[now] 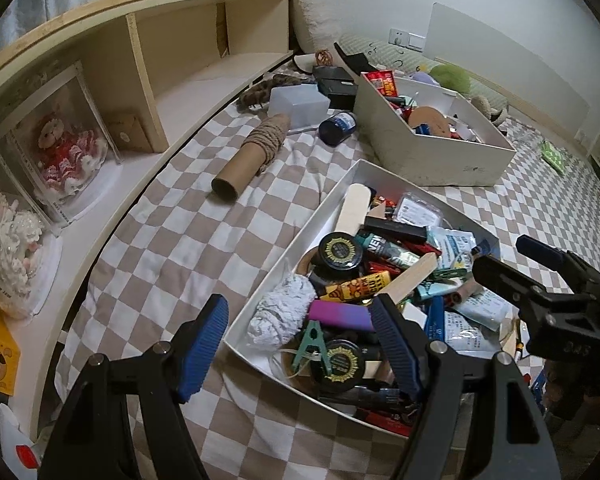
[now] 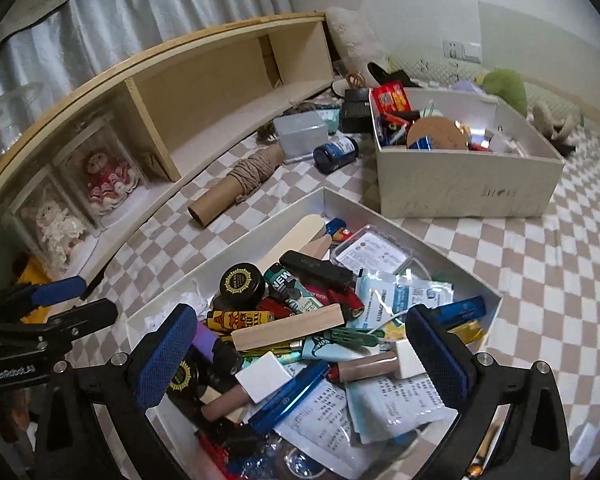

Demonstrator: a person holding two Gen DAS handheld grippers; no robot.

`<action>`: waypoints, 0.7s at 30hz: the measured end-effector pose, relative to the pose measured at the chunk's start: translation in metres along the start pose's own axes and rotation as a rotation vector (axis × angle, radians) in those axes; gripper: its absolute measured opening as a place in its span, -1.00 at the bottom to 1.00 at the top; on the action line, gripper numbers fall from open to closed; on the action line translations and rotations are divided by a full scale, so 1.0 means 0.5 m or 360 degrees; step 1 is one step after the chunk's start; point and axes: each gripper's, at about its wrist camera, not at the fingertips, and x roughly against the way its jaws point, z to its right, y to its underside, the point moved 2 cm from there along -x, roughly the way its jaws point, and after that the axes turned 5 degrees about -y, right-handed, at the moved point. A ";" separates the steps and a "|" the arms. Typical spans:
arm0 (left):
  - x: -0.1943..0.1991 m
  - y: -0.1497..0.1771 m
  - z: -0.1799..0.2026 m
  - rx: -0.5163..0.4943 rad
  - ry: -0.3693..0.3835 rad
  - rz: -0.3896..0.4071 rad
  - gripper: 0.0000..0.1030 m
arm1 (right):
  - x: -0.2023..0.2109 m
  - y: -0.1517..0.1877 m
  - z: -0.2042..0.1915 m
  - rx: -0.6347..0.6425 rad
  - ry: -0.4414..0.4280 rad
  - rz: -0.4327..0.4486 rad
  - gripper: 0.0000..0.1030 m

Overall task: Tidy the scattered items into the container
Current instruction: 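Open the left gripper to drop the lighter while the right gripper releases the strip, then move both open grippers back over the pile of lighters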

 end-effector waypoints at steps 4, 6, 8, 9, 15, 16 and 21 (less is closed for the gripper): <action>0.015 -0.003 0.009 0.0000 -0.0004 0.0029 0.44 | 0.023 0.000 -0.002 0.0033 0.0013 0.0032 1.00; 0.021 -0.005 0.015 -0.0004 -0.0007 0.0038 0.44 | 0.034 0.000 -0.001 0.0045 0.0034 0.0047 1.00; 0.027 -0.006 0.022 -0.0007 0.0001 0.0047 0.44 | 0.045 0.001 0.005 0.0036 0.0041 0.0055 1.00; 0.029 -0.007 0.026 -0.0011 0.0004 0.0052 0.45 | 0.051 0.001 0.008 0.0027 0.0042 0.0057 1.00; 0.053 -0.011 0.058 -0.0060 -0.0019 0.0149 0.88 | 0.087 0.009 0.036 0.0008 0.0105 0.0081 1.00; 0.056 -0.012 0.063 -0.0064 -0.0011 0.0159 0.88 | 0.091 0.012 0.040 0.0004 0.0112 0.0083 1.00; 0.064 -0.006 0.088 -0.0070 0.0048 0.0171 1.00 | 0.122 0.027 0.068 -0.0020 0.0163 0.0096 1.00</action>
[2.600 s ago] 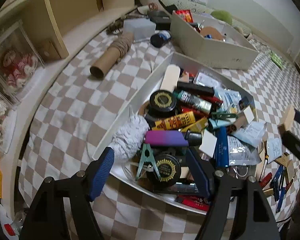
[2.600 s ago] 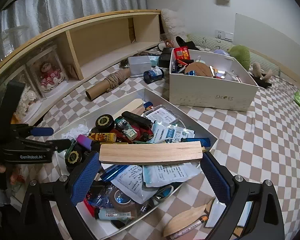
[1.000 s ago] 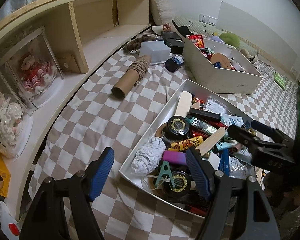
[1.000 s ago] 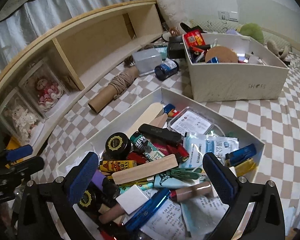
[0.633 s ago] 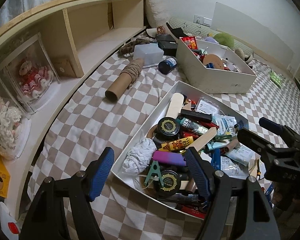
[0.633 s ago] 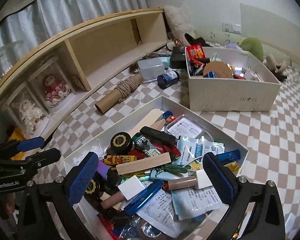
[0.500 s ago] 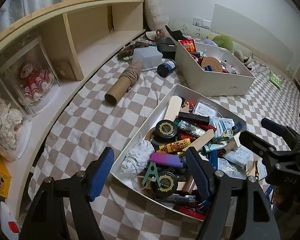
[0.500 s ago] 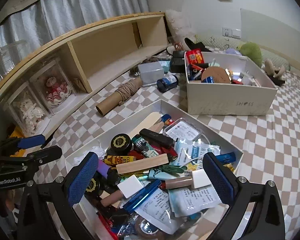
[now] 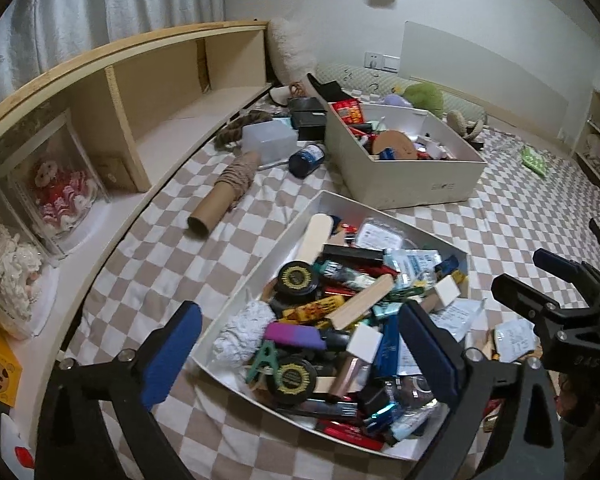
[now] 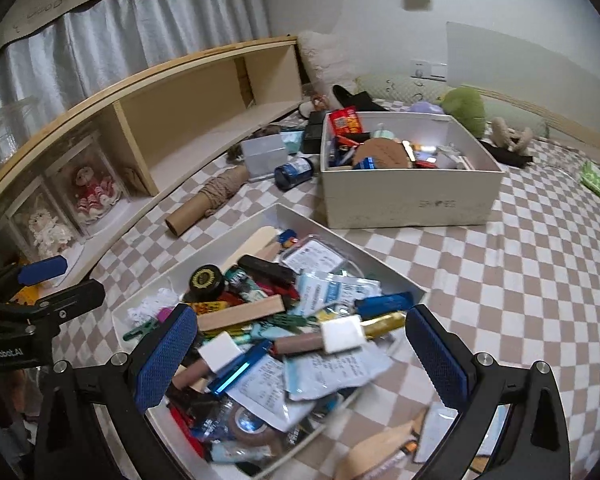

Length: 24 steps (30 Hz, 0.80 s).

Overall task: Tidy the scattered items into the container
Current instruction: 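Move both open grippers back over the pile of lighters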

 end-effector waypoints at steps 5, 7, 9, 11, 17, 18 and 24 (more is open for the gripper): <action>0.009 0.009 0.031 -0.0033 0.0025 0.0014 1.00 | 0.033 0.009 0.027 -0.0045 0.0045 0.0046 1.00; 0.015 0.013 0.042 -0.0043 0.0031 0.0020 1.00 | 0.044 0.013 0.036 -0.0048 0.0058 0.0050 1.00; 0.020 0.016 0.052 -0.0050 0.0037 0.0023 1.00 | 0.053 0.017 0.043 -0.0045 0.0077 0.0052 1.00; 0.022 0.020 0.063 -0.0062 0.0043 0.0014 1.00 | 0.064 0.024 0.051 -0.0042 0.0099 0.0054 1.00; 0.025 0.036 0.094 -0.0126 0.0013 0.0014 1.00 | 0.094 0.044 0.078 -0.0035 0.0155 0.0052 1.00; 0.026 0.037 0.098 -0.0128 0.0018 0.0014 1.00 | 0.098 0.047 0.083 -0.0038 0.0162 0.0050 1.00; 0.036 0.042 0.121 -0.0124 0.0059 0.0043 1.00 | 0.127 0.061 0.118 -0.0053 0.0220 0.0047 1.00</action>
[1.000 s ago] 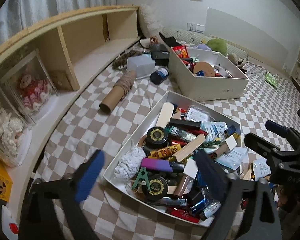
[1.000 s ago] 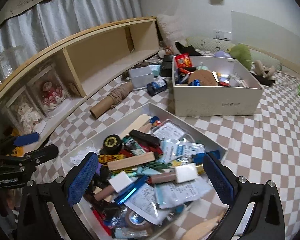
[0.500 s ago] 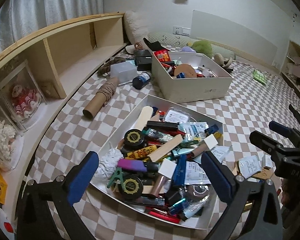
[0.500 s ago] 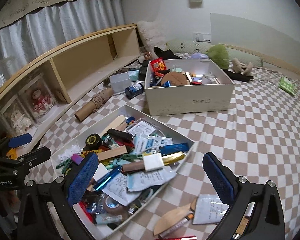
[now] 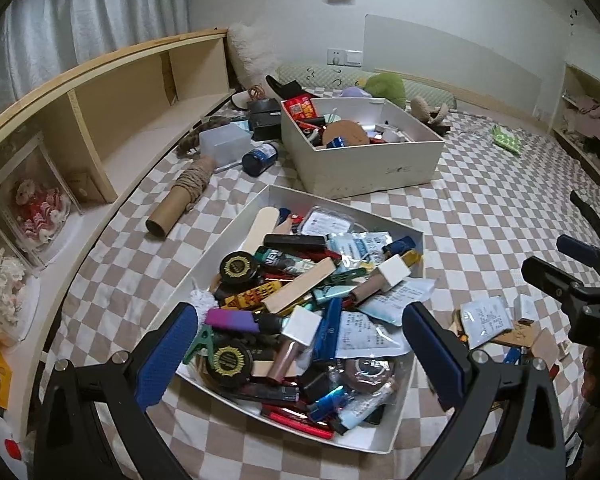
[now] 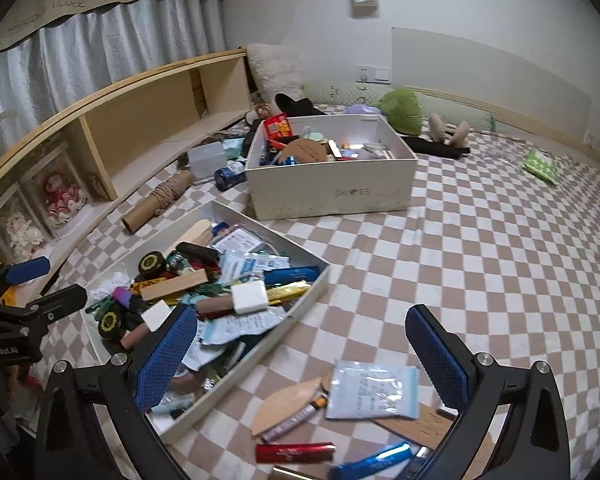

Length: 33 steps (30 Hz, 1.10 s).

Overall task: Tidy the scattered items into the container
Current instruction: 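Move both open grippers back over the pile of lighters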

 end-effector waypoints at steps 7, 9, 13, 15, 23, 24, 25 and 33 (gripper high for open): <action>0.006 0.005 0.034 -0.0036 0.0018 0.0017 1.00 | 0.029 0.024 0.047 -0.0039 0.0049 -0.0001 1.00; 0.006 0.006 0.045 -0.0050 0.0027 0.0014 1.00 | 0.035 0.032 0.060 -0.0048 0.0065 -0.0009 1.00; 0.010 0.013 0.067 -0.0073 0.0048 0.0022 1.00 | 0.048 0.048 0.087 -0.0063 0.0101 -0.0023 1.00; 0.010 0.019 0.078 -0.0082 0.0059 0.0020 1.00 | 0.056 0.054 0.100 -0.0068 0.0120 -0.0029 1.00; 0.006 0.045 0.124 -0.0118 0.0103 -0.0011 1.00 | 0.089 0.077 0.143 -0.0068 0.0191 -0.0029 1.00; 0.007 0.048 0.129 -0.0122 0.0110 -0.0010 1.00 | 0.093 0.080 0.148 -0.0067 0.0198 -0.0030 1.00; 0.007 0.051 0.135 -0.0125 0.0117 -0.0009 1.00 | 0.097 0.084 0.153 -0.0068 0.0203 -0.0032 1.00; 0.004 0.073 0.174 -0.0133 0.0202 -0.0029 1.00 | 0.128 0.116 0.187 -0.0114 0.0221 -0.0045 1.00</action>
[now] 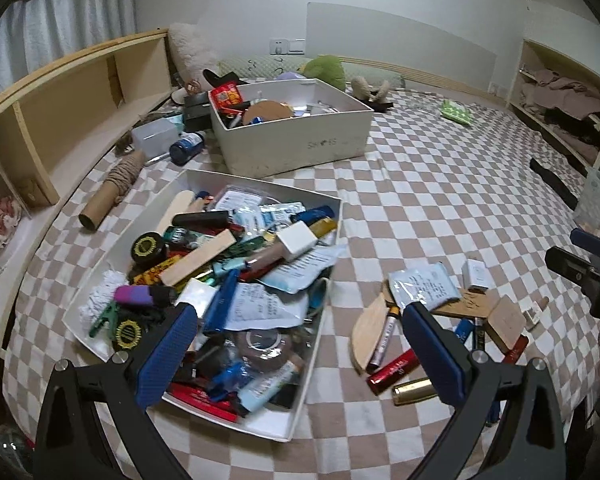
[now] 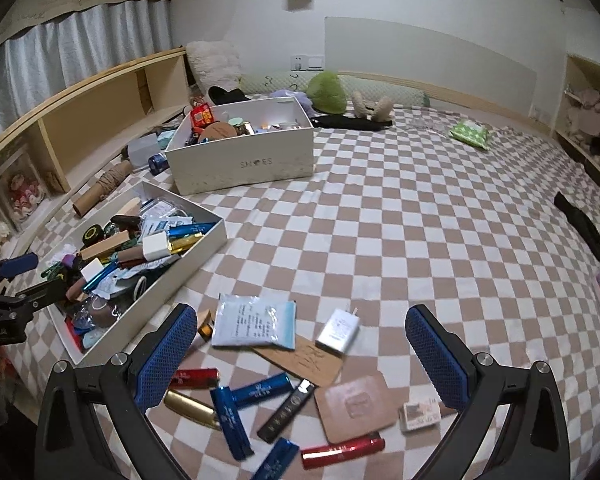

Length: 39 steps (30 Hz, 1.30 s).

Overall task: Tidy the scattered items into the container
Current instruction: 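Move both open grippers back over the pile of lighters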

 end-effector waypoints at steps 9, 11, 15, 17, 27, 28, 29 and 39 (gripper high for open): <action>-0.008 0.027 0.047 -0.0055 0.0047 -0.0020 1.00 | 0.017 0.055 0.047 -0.0025 0.0050 -0.0043 1.00; -0.010 0.034 0.056 -0.0059 0.0065 -0.0022 1.00 | 0.015 0.068 0.056 -0.0031 0.0052 -0.0065 1.00; -0.019 0.051 0.078 -0.0069 0.0146 -0.0068 1.00 | 0.011 0.088 0.068 -0.0046 0.0021 -0.0100 1.00; -0.021 0.058 0.091 -0.0090 0.0151 -0.0075 1.00 | 0.010 0.098 0.073 -0.0053 0.0015 -0.0113 1.00; -0.050 0.104 0.145 -0.0138 0.0190 -0.0166 1.00 | 0.002 0.145 0.097 -0.0059 0.0007 -0.0184 1.00; -0.055 0.107 0.148 -0.0139 0.0190 -0.0181 1.00 | -0.001 0.150 0.099 -0.0051 0.0005 -0.0195 1.00; -0.060 0.112 0.152 -0.0143 0.0186 -0.0197 1.00 | -0.004 0.155 0.101 -0.0044 0.0006 -0.0207 1.00; -0.094 0.149 0.186 -0.0185 0.0184 -0.0304 1.00 | -0.048 0.204 0.132 -0.0073 0.0018 -0.0337 1.00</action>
